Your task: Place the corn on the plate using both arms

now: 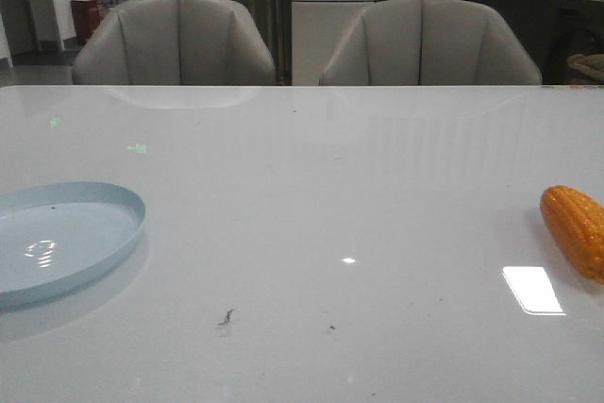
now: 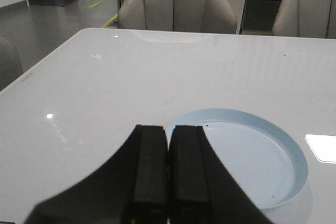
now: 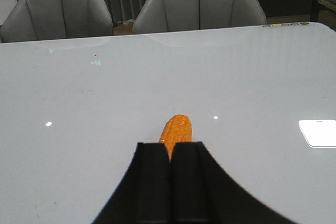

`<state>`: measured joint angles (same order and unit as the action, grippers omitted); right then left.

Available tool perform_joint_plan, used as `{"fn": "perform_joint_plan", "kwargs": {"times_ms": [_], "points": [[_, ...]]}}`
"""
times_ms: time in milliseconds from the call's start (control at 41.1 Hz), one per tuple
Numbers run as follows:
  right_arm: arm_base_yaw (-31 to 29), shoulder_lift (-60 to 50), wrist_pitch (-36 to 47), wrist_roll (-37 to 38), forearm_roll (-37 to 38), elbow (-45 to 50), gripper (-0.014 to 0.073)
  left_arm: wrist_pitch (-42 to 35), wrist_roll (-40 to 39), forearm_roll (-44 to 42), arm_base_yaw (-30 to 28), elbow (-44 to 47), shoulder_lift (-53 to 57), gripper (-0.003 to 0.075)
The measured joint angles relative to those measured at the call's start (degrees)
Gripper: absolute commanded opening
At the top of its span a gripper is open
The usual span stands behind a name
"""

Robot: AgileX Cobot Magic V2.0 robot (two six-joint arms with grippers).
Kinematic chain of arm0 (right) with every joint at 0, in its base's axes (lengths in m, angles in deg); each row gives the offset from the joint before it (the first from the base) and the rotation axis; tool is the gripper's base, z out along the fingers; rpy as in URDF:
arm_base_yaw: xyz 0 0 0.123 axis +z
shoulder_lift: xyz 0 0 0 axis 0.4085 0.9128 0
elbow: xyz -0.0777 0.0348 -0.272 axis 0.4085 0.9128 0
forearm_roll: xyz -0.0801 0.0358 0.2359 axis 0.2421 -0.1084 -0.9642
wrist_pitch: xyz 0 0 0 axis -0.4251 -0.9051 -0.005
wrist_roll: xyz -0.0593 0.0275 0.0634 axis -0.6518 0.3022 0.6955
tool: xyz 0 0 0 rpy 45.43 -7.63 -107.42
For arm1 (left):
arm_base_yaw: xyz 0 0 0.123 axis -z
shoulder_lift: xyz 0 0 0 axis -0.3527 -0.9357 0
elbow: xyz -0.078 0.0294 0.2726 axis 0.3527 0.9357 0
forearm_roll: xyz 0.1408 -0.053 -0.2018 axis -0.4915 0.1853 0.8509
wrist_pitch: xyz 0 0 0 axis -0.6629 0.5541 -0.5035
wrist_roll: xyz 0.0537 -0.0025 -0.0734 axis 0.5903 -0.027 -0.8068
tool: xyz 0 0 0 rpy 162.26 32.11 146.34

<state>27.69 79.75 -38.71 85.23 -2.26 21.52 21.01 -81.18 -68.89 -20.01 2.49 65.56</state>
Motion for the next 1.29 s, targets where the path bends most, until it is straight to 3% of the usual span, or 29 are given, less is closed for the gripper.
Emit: {"fn": "perform_joint_plan", "kwargs": {"times_ms": [681,1046,1167,1289], "points": [[0.0,0.0,0.0,-0.1,0.0,0.0,0.0026,-1.4,0.0,0.5,0.0,0.0,0.0,0.0093],[0.0,0.0,0.0,-0.1,0.0,0.0,0.0026,-13.0,0.0,0.6,0.0,0.0,0.0,0.0093],[0.0,0.0,3.2,-0.1,0.0,0.0,0.0026,-19.6,0.0,0.6,0.0,0.0,0.0,0.0094],[0.0,0.0,6.7,-0.1,0.0,-1.1,0.0026,-20.0,0.0,0.6,0.0,-0.4,0.0,0.0094]]}}
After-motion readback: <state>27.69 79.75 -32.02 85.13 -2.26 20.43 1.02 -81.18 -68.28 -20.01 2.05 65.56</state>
